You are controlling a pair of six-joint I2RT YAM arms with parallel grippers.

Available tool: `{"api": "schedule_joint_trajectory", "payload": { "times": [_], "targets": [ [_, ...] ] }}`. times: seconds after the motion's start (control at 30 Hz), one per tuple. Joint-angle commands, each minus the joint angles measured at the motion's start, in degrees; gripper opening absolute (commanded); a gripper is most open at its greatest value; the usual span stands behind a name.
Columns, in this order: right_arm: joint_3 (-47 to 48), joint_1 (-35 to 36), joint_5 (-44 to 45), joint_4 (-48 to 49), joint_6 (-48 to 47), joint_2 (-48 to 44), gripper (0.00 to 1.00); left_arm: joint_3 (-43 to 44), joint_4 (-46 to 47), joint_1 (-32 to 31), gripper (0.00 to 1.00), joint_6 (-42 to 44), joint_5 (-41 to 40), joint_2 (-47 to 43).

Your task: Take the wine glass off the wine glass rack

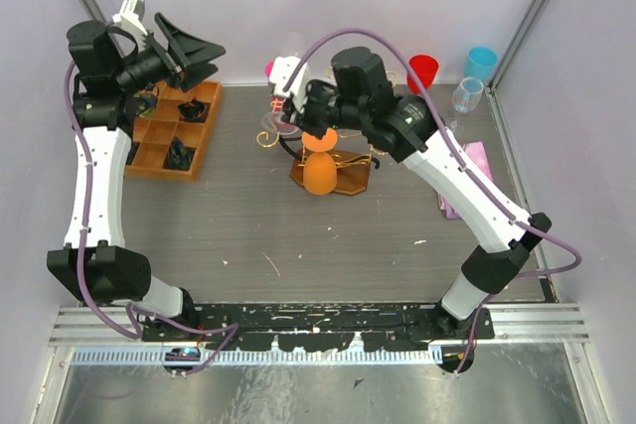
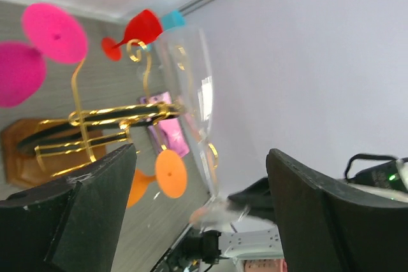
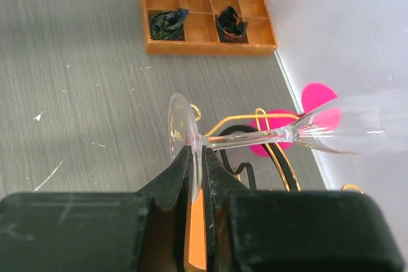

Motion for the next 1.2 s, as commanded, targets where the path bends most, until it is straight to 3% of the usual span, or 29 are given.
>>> {"api": "schedule_joint_trajectory", "payload": {
  "times": [0.0,0.1,0.27,0.5,0.93,1.17],
  "targets": [
    [-0.9,4.7,3.1,5.4,-9.6,-3.7,0.01,1.1,15.5,-0.3,0.93,-9.1,6.2,2.2],
    [-1.4,7.4,4.5,5.8,-11.2,-3.7,0.01,3.5,12.2,-0.4,0.96,-7.5,7.3,2.9],
    [-0.4,9.1,3.1,6.0,-12.4,-2.0,0.01,13.1,-9.8,-1.6,0.96,6.5,4.8,5.5],
    [1.1,10.9,2.4,7.5,-13.3,-0.3,0.01,13.6,-17.4,-1.9,0.96,9.3,4.2,9.0],
    [3.9,13.7,2.5,7.6,-13.2,3.3,0.01,14.7,-18.0,-3.3,0.96,8.9,4.2,10.8],
    [4.2,14.5,2.8,7.5,-13.3,3.8,0.01,15.0,-20.1,-4.2,0.82,10.0,5.5,11.9]
  ]
}}
